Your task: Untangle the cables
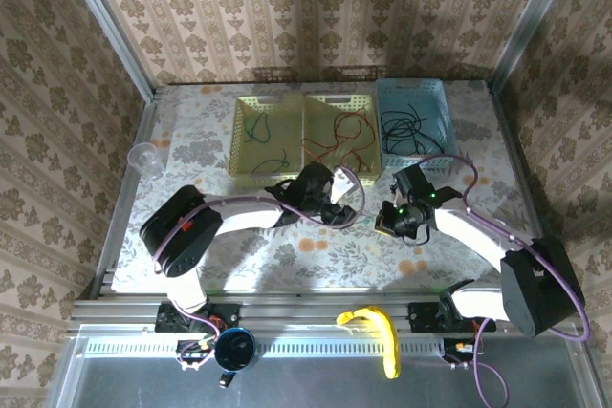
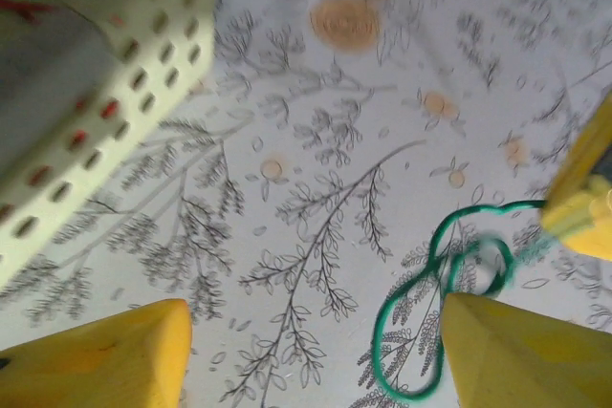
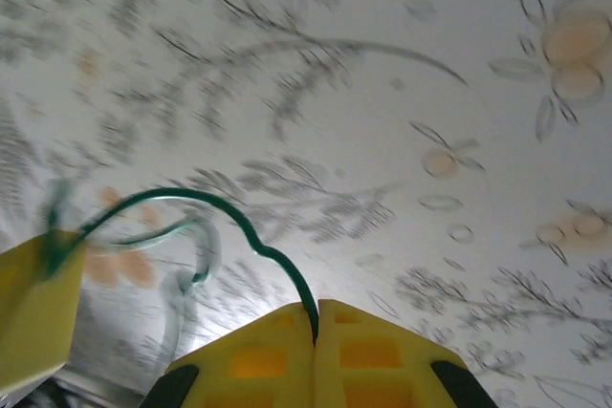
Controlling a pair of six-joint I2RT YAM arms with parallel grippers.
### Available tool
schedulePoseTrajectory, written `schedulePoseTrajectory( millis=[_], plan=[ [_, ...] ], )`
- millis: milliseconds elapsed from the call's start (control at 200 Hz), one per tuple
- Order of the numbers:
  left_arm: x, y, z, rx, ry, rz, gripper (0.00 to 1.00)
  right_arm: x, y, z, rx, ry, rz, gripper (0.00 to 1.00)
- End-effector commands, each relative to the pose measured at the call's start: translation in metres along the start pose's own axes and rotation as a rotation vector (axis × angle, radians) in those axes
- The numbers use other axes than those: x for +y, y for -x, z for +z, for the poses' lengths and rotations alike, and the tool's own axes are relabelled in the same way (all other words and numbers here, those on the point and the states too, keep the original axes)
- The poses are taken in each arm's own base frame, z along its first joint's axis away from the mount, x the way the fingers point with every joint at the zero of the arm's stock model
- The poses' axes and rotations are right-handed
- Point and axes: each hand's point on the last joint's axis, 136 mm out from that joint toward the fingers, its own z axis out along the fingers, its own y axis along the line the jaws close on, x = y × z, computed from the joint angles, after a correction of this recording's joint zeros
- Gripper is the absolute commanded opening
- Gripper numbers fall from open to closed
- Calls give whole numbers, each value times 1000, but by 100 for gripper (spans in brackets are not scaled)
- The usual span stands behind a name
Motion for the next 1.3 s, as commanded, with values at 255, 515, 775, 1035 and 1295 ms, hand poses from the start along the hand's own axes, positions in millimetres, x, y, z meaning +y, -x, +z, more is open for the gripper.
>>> schedulePoseTrajectory(
  millis=[255,515,775,1035,1295],
  plan=[
    [-11,38,-32,-135,-153,-92,69,56,23,-14,-34,288,30,0],
    [8,33,-32,-159,-74,-138,58,67,30,-27,-66,364,57,0],
    [11,48,-37,-227,-93,-166,24,66,27,-27,-53,369,61,0],
    [-4,58,-47,-254,-173,-129,34,63,26,-25,-48,353,61,0],
    [-14,63,-53,-260,-240,-127,35,60,26,-22,-42,341,66,0]
  ],
)
